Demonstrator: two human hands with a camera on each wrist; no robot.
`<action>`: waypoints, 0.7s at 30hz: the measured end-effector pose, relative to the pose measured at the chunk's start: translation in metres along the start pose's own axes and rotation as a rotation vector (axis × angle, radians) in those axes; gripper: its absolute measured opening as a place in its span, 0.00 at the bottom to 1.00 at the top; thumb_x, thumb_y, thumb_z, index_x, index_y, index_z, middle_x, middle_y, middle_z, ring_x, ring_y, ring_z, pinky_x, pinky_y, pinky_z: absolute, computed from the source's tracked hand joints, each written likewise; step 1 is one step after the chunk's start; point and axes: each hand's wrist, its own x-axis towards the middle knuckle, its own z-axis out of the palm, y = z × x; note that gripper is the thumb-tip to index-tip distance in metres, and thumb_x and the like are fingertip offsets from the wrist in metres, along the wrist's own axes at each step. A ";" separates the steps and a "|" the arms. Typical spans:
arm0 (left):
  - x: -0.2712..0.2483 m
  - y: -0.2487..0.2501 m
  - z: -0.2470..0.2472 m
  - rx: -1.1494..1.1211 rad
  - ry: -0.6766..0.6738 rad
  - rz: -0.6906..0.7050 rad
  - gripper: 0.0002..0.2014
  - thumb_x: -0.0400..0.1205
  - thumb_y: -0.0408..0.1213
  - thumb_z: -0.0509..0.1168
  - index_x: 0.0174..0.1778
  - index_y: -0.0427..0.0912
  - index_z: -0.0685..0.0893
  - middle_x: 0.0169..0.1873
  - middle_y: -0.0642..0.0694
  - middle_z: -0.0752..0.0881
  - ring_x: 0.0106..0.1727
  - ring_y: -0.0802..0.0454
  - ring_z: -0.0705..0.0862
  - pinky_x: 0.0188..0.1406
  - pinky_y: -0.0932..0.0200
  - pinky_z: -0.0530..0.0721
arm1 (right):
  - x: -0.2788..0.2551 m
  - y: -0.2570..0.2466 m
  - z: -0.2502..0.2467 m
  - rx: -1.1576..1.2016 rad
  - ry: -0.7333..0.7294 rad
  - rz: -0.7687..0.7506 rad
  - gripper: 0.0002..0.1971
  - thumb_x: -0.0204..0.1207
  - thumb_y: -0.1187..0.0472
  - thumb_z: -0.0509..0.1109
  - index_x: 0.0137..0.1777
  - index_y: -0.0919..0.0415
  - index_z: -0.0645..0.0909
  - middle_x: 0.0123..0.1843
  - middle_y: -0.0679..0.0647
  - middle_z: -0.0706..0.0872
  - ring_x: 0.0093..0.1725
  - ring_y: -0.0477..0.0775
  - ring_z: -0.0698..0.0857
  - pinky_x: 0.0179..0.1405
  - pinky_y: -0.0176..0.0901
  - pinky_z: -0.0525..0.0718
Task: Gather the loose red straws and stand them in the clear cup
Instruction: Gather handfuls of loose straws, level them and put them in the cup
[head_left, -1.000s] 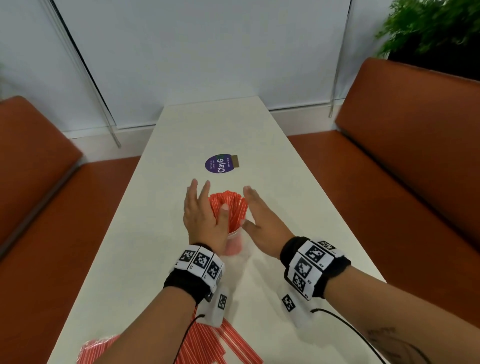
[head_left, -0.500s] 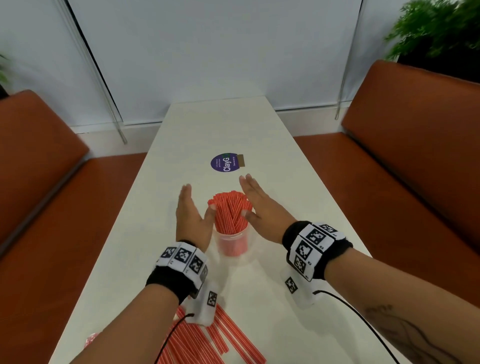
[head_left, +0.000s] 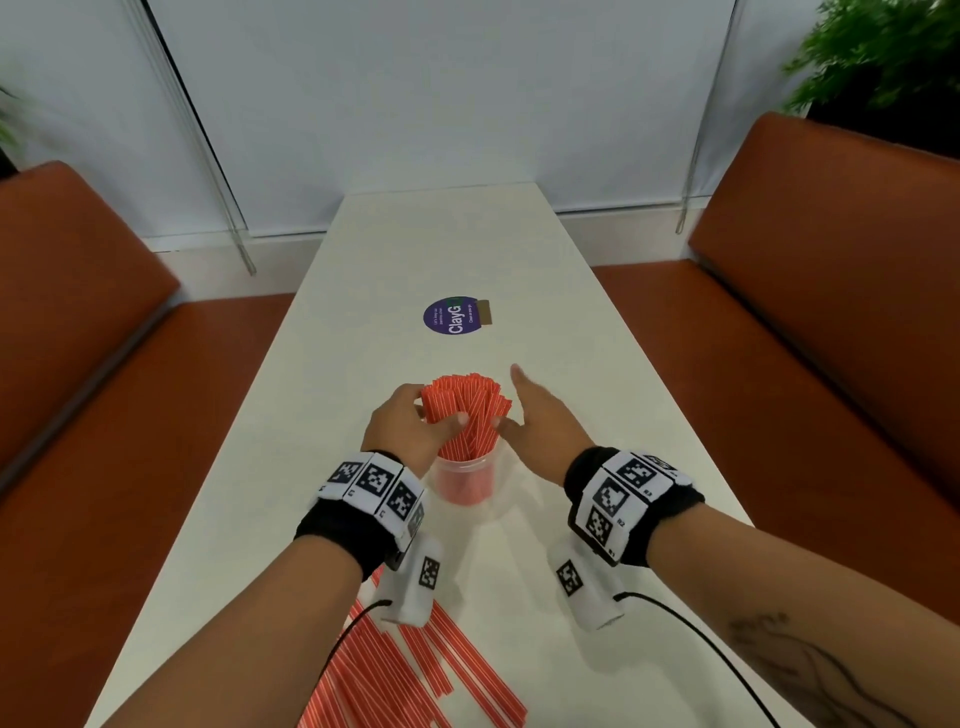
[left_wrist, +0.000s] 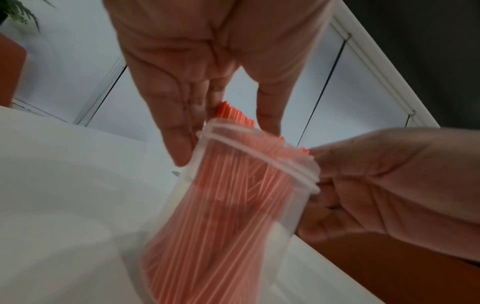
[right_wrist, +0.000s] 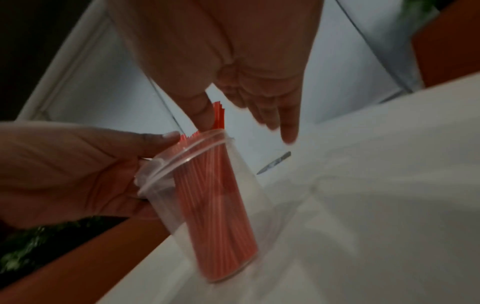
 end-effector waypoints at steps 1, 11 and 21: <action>0.000 0.003 0.002 0.011 0.014 0.006 0.26 0.74 0.45 0.72 0.66 0.40 0.76 0.62 0.41 0.84 0.62 0.43 0.82 0.61 0.50 0.82 | 0.000 0.001 0.002 0.033 -0.007 0.010 0.26 0.83 0.58 0.60 0.80 0.59 0.63 0.80 0.56 0.70 0.78 0.57 0.70 0.73 0.42 0.68; 0.009 0.013 0.015 -0.008 0.019 0.047 0.23 0.76 0.29 0.67 0.68 0.40 0.75 0.62 0.38 0.83 0.58 0.39 0.84 0.58 0.42 0.84 | 0.011 -0.003 -0.002 0.121 0.046 0.015 0.28 0.76 0.60 0.70 0.75 0.59 0.66 0.70 0.56 0.79 0.68 0.58 0.79 0.63 0.44 0.75; 0.003 0.019 0.021 0.264 -0.088 0.278 0.26 0.83 0.26 0.53 0.79 0.36 0.60 0.79 0.41 0.64 0.79 0.47 0.65 0.77 0.59 0.62 | -0.001 -0.002 0.004 0.167 0.073 -0.028 0.36 0.81 0.70 0.55 0.84 0.56 0.41 0.85 0.55 0.56 0.81 0.55 0.65 0.77 0.43 0.64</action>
